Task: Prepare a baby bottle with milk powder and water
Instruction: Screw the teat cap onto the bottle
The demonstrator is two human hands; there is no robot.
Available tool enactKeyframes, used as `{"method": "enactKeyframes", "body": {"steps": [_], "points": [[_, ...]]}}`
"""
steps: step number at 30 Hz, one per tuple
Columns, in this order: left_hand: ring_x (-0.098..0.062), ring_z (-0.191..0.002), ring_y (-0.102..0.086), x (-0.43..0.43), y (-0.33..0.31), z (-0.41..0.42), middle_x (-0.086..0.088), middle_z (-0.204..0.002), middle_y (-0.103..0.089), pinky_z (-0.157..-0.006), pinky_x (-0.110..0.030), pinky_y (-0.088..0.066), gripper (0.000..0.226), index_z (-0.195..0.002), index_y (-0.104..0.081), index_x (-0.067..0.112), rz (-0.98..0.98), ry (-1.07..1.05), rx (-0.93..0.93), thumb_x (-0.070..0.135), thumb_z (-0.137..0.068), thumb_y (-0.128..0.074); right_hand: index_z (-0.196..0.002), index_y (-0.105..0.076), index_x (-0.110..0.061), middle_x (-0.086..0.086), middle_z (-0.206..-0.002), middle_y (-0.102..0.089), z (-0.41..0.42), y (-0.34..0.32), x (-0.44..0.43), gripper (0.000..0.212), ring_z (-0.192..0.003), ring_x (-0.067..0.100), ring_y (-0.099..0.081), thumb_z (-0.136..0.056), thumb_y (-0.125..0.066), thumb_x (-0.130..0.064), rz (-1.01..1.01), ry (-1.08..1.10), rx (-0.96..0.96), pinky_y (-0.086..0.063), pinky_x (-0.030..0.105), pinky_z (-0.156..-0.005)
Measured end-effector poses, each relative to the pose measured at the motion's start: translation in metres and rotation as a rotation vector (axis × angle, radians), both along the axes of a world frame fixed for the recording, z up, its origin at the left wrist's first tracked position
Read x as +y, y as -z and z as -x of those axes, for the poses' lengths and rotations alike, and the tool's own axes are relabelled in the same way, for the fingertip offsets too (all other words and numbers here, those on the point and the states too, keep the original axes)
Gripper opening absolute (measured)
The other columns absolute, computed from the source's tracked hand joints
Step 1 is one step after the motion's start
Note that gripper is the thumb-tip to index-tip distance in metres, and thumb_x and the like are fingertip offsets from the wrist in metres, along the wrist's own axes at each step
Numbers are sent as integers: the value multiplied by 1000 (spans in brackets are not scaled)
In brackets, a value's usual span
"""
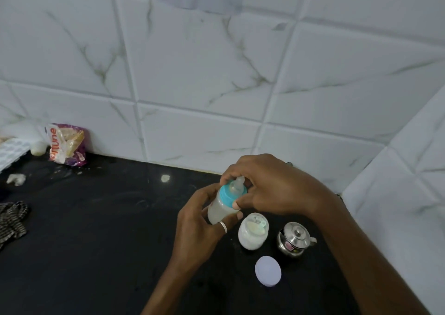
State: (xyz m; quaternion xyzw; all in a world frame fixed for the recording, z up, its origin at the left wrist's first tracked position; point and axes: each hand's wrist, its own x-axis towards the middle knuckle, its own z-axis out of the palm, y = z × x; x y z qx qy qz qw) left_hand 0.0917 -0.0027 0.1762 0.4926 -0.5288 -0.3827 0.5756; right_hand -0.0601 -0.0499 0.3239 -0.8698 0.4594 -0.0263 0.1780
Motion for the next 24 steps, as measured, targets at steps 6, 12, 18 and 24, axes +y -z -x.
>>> {"method": "enactKeyframes", "body": {"steps": [6, 12, 18, 24], "points": [[-15, -111, -72, -3, -14, 25, 8, -118, -74, -93, -39, -60, 59, -125, -67, 24, 36, -24, -6, 23, -72, -94, -109, -65, -30, -12, -94, -62, 18, -7, 5, 40, -84, 5, -56, -81, -75, -57, 112, 144, 2, -44, 25, -72], [-14, -113, -70, 1, -17, 38, 9, -120, -73, -94, -37, -60, 61, -126, -66, 22, 54, -48, -19, 33, -72, -90, -100, -57, -26, -10, -77, -64, 27, 3, 16, 56, -72, 4, -57, -84, -53, -79, 189, 250, 87, -44, 25, -64], [-7, -113, -70, 4, -21, 35, 16, -120, -72, -91, -25, -59, 59, -126, -64, 27, -8, 44, 13, 30, -73, -88, -143, -50, -44, -34, -136, -52, 63, 8, 2, 71, -127, -10, -50, -80, -83, -49, -141, 7, -230, -45, 24, -109], [-10, -114, -70, 5, -25, 31, 10, -120, -74, -93, -29, -59, 61, -126, -64, 22, -56, 148, 89, 24, -70, -89, -139, -61, -24, -13, -135, -67, 70, 33, 1, 54, -130, 10, -60, -89, -80, -15, -289, -49, -563, -47, 38, -113]]}}
